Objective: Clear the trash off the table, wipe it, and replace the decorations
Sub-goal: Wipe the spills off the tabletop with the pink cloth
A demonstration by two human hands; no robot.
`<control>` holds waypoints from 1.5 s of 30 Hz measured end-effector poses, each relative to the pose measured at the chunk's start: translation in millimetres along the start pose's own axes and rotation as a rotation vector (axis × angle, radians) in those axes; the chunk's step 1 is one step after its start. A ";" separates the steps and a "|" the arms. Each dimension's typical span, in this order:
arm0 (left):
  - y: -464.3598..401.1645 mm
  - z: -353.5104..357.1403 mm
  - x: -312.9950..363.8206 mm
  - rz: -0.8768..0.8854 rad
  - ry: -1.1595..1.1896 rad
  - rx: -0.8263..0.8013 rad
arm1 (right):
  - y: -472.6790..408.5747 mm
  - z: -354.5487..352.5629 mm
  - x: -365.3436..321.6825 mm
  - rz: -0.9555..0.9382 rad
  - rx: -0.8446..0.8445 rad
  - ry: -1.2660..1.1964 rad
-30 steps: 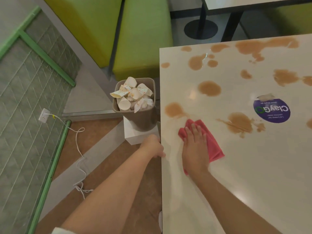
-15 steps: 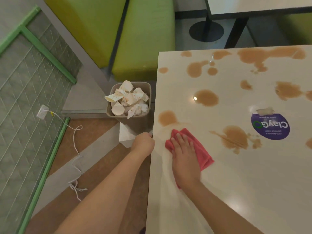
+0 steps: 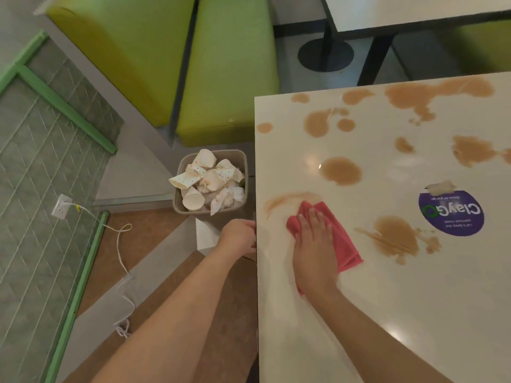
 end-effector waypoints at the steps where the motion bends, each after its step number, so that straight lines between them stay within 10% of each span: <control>1: -5.8 -2.8 1.9 -0.005 -0.005 -0.013 | 9.9 7.7 -10.3 -0.017 -0.011 0.002; 7: -16.3 -14.1 11.3 0.126 -0.232 -0.080 | -36.8 12.8 -42.7 -0.211 -0.138 -0.015; 12: -24.5 -10.0 18.6 0.291 -0.353 -0.002 | -33.8 0.6 -17.3 0.099 0.032 -0.035; 21: -43.5 -18.5 25.7 0.229 -0.334 -0.071 | -72.2 9.3 -51.2 -0.196 -0.145 -0.020; 27: -50.4 -19.4 20.5 0.259 -0.381 -0.049 | -62.0 -2.8 -23.0 0.083 0.049 -0.013; 45: -67.7 -19.1 24.3 0.225 -0.436 0.045 | -54.1 15.7 -40.3 -0.109 -0.064 -0.031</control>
Point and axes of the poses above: each hand's wrist, its own y-axis away from the middle knuckle, its own z-axis out of the palm, x = y × z, the point moved 2 cm from there along -y, towards the middle knuckle, and after that the axes turned 8 degrees about -x, right-handed, at the moved point
